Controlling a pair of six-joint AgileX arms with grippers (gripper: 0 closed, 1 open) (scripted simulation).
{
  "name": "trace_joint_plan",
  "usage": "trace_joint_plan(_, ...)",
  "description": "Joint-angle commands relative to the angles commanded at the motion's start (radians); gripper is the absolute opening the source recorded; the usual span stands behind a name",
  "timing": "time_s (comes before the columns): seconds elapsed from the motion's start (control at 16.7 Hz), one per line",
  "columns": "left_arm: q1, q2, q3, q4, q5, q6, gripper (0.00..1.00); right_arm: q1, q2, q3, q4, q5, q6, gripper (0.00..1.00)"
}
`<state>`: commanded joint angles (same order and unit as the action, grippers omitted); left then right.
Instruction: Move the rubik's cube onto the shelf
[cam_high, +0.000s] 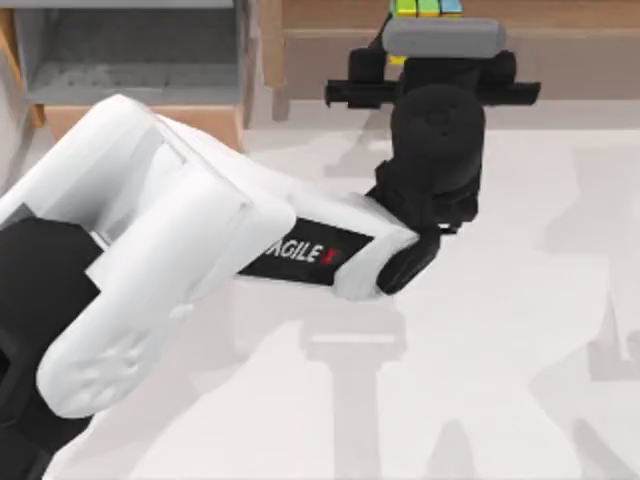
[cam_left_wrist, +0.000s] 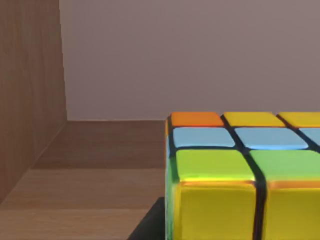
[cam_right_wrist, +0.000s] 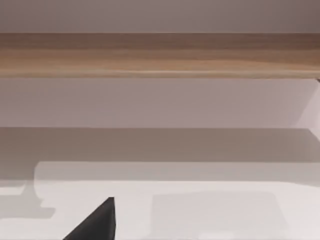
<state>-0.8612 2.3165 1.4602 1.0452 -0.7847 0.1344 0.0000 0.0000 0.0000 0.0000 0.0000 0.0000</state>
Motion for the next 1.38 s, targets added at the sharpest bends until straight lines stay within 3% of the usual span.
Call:
trace_joint_plan(0.66, 0.018, 0.014, 0.012, -0.011, 0.002, 0.0, 0.0, 0.0, 0.0, 0.0, 0.0, 0.0, 0.0, 1.0)
trace_joint_plan(1.38, 0.12, 0.215, 0.435, -0.238, 0.096, -0.022, 0.0, 0.0, 0.0, 0.0, 0.0, 0.0, 0.0, 1.0)
